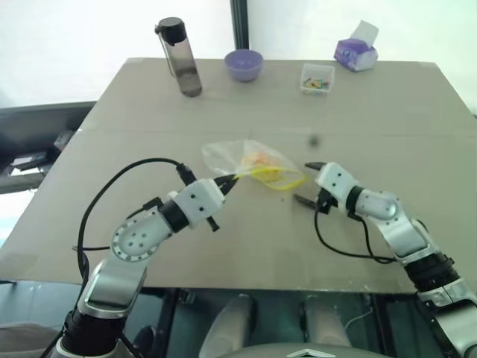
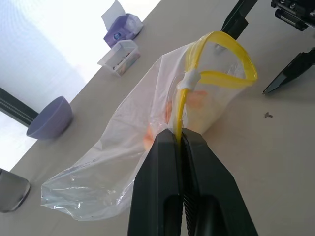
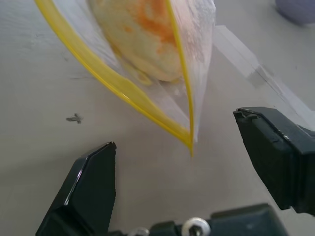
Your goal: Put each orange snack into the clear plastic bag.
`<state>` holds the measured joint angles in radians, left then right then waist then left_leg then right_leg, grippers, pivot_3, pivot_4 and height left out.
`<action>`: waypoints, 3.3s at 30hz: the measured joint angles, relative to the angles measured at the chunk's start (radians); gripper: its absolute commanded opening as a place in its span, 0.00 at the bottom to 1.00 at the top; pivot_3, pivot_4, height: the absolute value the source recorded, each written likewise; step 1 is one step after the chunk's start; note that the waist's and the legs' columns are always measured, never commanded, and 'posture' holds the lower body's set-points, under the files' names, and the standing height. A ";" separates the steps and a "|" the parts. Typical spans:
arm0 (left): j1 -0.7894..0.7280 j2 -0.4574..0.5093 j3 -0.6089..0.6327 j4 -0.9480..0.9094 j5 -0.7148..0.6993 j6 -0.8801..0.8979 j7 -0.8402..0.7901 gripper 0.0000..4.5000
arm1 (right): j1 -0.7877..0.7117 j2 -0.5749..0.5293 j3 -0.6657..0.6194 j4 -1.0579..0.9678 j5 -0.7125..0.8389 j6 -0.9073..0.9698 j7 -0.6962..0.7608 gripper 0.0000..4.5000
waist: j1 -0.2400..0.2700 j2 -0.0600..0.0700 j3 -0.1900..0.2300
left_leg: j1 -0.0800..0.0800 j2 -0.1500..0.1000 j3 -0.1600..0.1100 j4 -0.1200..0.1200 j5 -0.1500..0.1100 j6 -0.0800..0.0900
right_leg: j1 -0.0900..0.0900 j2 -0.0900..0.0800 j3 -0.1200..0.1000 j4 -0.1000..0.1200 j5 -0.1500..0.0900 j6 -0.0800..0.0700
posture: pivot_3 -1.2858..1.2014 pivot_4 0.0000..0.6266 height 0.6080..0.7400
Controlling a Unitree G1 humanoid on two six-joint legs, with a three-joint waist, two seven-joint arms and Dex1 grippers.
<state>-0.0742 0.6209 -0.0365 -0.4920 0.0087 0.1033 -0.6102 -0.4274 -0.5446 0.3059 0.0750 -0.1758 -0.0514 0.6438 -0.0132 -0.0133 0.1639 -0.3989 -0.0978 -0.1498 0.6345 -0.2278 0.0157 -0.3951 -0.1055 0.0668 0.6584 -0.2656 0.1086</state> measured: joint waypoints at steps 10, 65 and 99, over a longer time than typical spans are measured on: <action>0.000 0.002 0.004 0.007 0.001 -0.003 -0.002 0.01 | 0.000 0.005 -0.019 0.018 -0.010 -0.020 -0.019 0.01 | 0.000 0.000 0.000 | 0.000 0.000 0.000 0.000 0.000 0.000 | 0.000 0.000 0.000 0.000 0.000 0.000 | 0.52 0.24 0.99; -0.276 -0.063 -0.090 0.153 0.088 -0.019 -0.041 0.01 | -0.236 -0.135 -0.072 -0.490 0.287 0.458 0.281 0.42 | 0.003 -0.001 0.004 | -0.002 0.000 0.000 0.001 0.000 0.000 | -0.001 -0.001 0.000 0.000 0.000 0.000 | 0.52 0.24 0.99; -0.260 -0.063 -0.092 0.126 0.086 0.007 -0.043 0.01 | -0.282 -0.012 0.035 -0.386 0.129 0.289 0.267 0.01 | -0.001 -0.001 0.004 | -0.002 0.000 0.000 0.001 0.002 -0.004 | -0.002 0.000 0.000 0.001 0.000 0.000 | 0.52 0.24 0.99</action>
<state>-0.3340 0.5582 -0.1289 -0.3660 0.0946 0.1103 -0.6529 -0.7090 -0.5570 0.3404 -0.3112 -0.0473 0.2376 0.9111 -0.0145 -0.0139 0.1676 -0.4011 -0.0979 -0.1495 0.6354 -0.2254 0.0117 -0.3972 -0.1055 0.0673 0.6598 -0.2653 0.1086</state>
